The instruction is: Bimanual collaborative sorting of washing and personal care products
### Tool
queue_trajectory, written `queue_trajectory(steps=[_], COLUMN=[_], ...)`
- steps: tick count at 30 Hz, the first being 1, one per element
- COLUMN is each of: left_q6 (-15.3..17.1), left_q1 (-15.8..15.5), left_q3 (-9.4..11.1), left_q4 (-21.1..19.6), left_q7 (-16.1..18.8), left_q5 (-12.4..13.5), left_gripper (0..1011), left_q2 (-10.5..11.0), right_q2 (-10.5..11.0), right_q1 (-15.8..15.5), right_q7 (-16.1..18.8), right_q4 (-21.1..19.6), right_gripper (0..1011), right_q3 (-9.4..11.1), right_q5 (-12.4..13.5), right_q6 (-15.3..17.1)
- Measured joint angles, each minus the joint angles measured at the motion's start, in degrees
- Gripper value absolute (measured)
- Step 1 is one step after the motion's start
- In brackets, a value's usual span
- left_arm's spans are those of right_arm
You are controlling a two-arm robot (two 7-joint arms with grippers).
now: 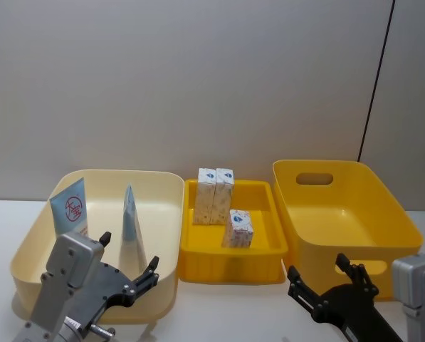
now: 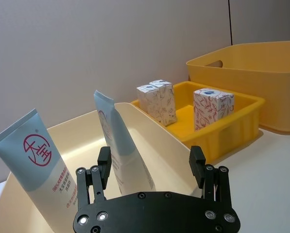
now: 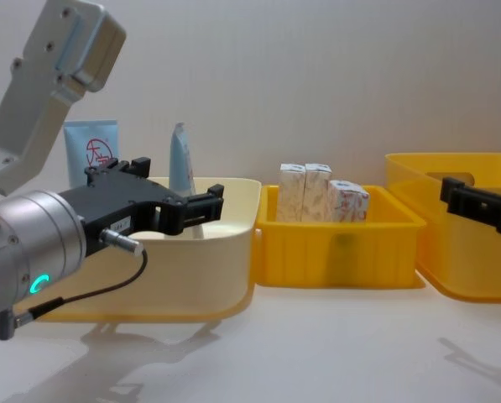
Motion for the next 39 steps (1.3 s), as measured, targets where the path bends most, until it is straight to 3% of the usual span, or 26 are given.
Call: queue_trajectory(steps=[39], left_q6=[0.0], left_q1=[0.0], left_q3=[0.0], left_q4=[0.0], left_q7=[0.0], left_q5=[0.0], left_gripper=[1000], left_q2=[0.0], right_q2=[0.0], right_q1=[0.0], right_q7=[0.0], right_q4=[0.0], right_gripper=[1001], right_q3=[0.0], right_q5=[0.0], right_q6=[0.0])
